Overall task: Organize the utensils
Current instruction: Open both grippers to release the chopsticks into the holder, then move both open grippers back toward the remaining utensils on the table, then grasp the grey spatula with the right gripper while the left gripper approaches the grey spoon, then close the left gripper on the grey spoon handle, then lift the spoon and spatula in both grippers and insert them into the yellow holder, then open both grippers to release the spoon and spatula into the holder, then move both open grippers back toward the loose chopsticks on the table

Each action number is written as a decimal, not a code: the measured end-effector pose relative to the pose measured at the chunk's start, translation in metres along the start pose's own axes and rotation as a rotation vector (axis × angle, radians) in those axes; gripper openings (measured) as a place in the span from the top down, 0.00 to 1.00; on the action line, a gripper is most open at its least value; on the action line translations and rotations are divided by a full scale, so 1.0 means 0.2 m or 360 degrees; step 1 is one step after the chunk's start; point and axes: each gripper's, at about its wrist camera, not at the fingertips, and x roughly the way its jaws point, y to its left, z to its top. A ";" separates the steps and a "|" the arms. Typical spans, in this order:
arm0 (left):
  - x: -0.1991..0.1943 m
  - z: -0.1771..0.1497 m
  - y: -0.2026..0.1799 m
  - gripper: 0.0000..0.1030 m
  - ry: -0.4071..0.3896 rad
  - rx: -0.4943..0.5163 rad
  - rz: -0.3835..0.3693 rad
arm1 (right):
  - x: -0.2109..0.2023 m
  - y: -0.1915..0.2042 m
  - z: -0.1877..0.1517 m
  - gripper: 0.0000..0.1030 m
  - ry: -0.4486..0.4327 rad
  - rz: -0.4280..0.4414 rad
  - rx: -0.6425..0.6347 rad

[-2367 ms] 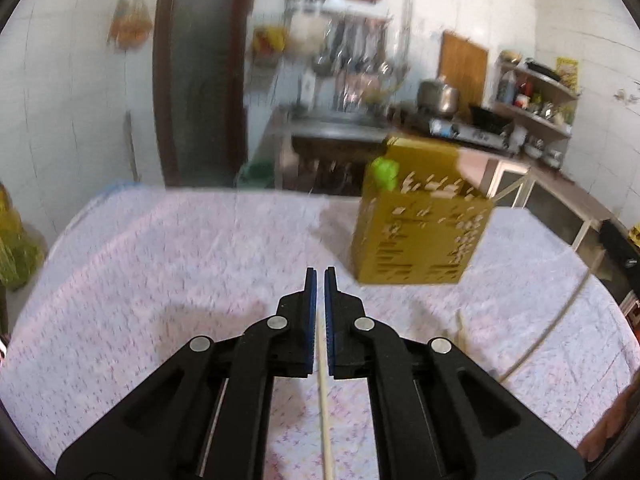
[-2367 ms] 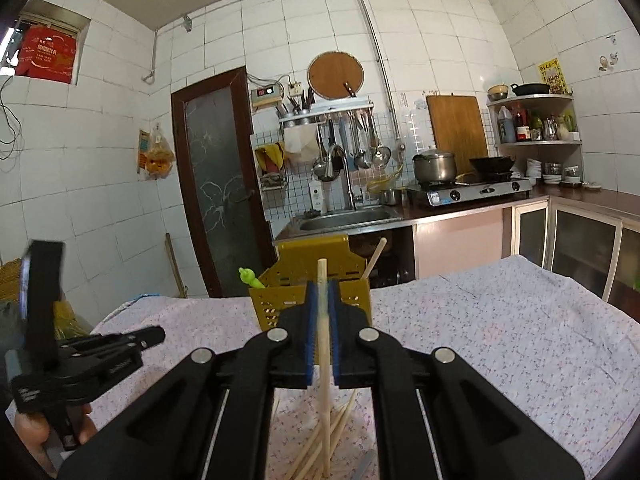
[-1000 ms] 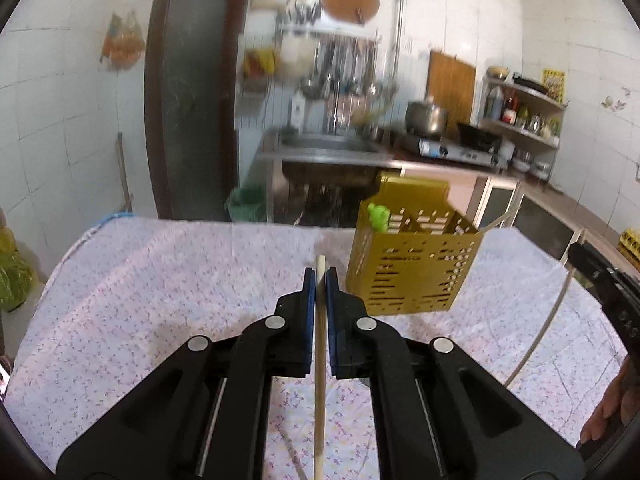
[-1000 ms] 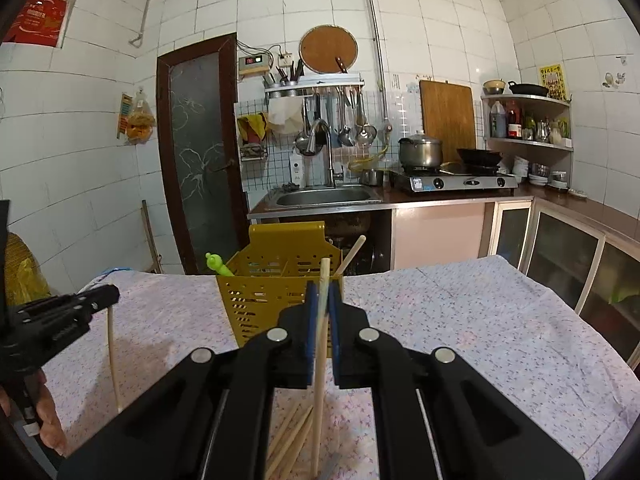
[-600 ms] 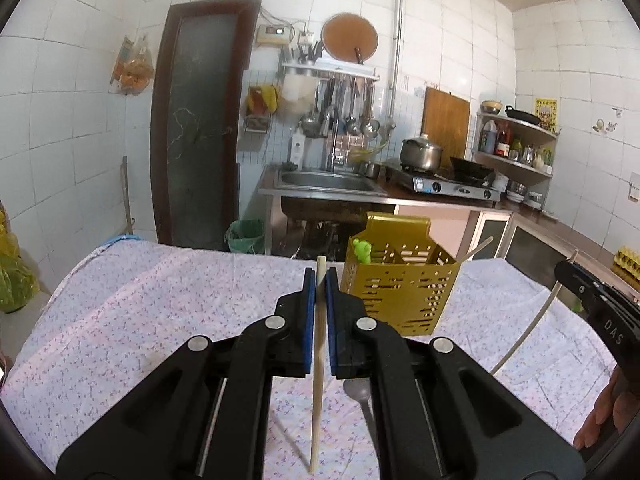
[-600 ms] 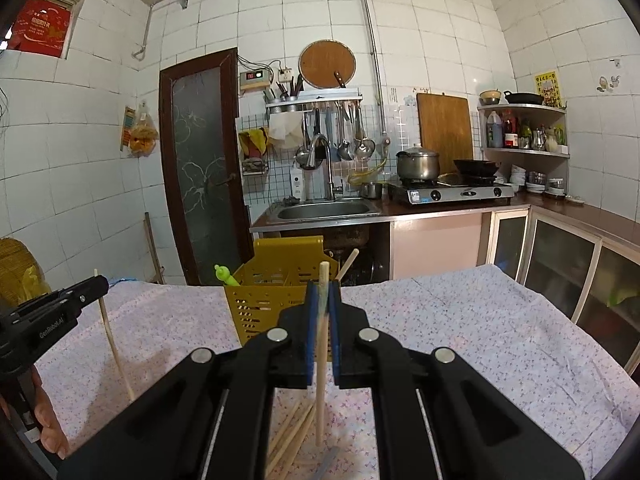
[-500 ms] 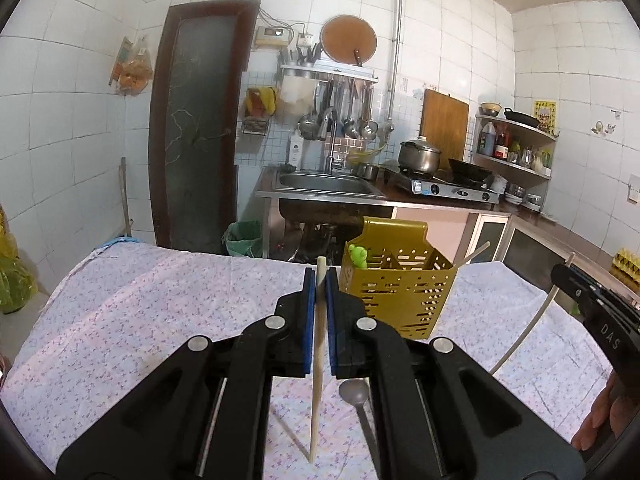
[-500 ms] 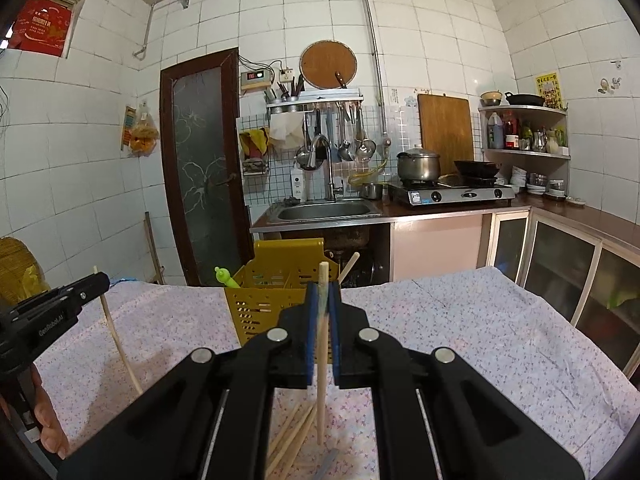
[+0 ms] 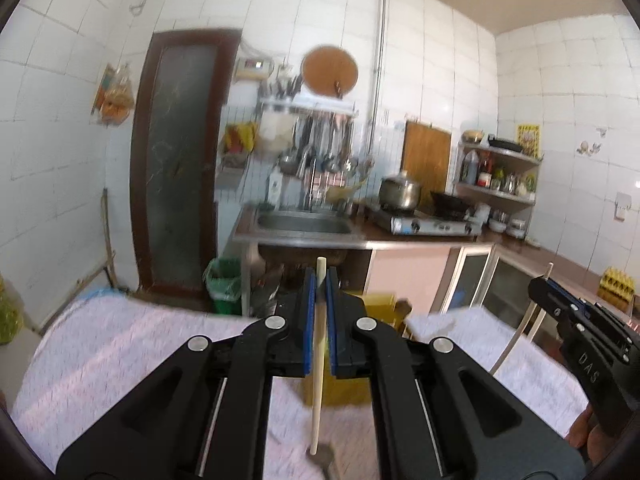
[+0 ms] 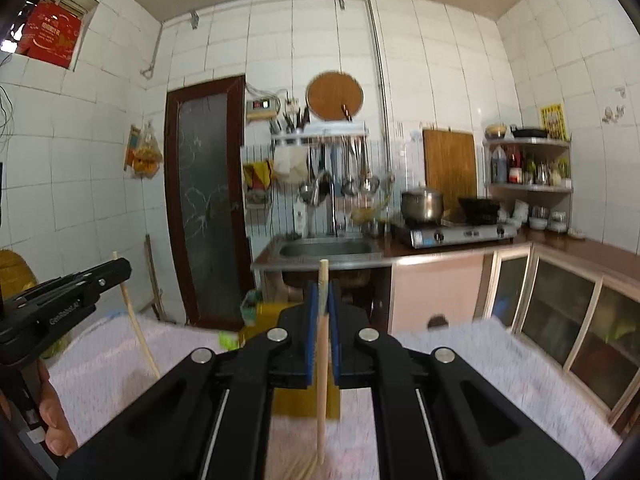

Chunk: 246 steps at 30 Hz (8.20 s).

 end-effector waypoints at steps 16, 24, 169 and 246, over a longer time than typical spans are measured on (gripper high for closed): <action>0.61 0.24 -0.15 0.96 -0.0136 0.0011 -0.0016 | 0.58 0.03 0.26 0.94 -0.0123 0.0005 0.0007; 0.94 -0.04 -0.06 0.96 0.0061 -0.0022 0.0021 | 0.86 0.03 0.02 0.94 0.0048 0.0010 -0.0004; 0.05 -0.69 0.00 0.67 0.0490 0.0217 0.0233 | -0.05 -0.15 -0.70 0.93 0.0453 -0.0066 0.0144; 0.26 -0.25 0.23 0.05 0.0342 0.0094 0.0368 | 0.30 -0.04 -0.29 0.35 0.0374 -0.0145 0.0022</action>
